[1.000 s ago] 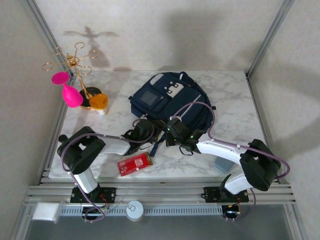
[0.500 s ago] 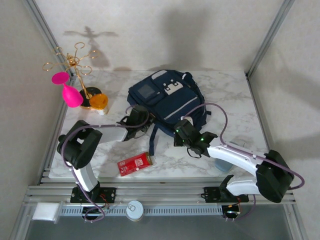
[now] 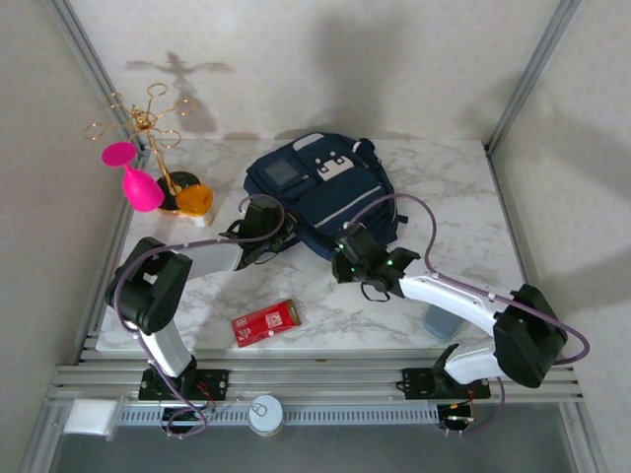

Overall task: Pack the student bag
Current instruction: Zip the student bag at the center of the table.

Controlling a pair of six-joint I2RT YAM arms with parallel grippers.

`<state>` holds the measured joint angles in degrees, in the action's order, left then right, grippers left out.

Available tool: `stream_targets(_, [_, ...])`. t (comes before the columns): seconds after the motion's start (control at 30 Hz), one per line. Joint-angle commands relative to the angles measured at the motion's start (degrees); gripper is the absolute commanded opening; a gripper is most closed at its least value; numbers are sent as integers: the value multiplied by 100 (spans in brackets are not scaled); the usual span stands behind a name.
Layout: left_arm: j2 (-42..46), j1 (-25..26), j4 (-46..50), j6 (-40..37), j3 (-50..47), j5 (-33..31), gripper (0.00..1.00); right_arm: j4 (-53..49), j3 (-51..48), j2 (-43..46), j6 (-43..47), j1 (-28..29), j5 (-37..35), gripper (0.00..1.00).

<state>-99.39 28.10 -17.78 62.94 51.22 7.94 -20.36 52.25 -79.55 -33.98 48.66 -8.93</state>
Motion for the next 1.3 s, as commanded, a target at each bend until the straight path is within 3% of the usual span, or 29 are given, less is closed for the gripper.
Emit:
stream_targets(0.0, [338, 94, -230, -115, 13, -311, 0, -263, 474, -199, -242, 7, -303, 31])
stream_targets(0.2, [391, 182, -260, -53, -25, -311, 0, -952, 876, -580, -855, 172, -894, 48])
stream_targets(0.37, [400, 214, -267, -15, -68, -386, 0, -1710, 1327, -1033, -1391, 469, -1745, 50])
stream_targets(0.63, [372, 231, -283, -10, -77, -364, 0, -1573, 1552, -1560, -1322, 487, -1793, 38])
stream_targets(0.9, [397, 240, -279, -2, -96, -390, 0, -1385, 1823, -2104, -1184, 324, -2086, 41])
stream_targets(1.03, [420, 247, -316, -8, -130, -398, 0, -1250, 1716, -2120, -1071, 247, -2105, 37])
stream_targets(1.27, [464, 240, -237, -101, -87, -477, 0, -985, 1113, -1491, -770, 174, -1819, 19])
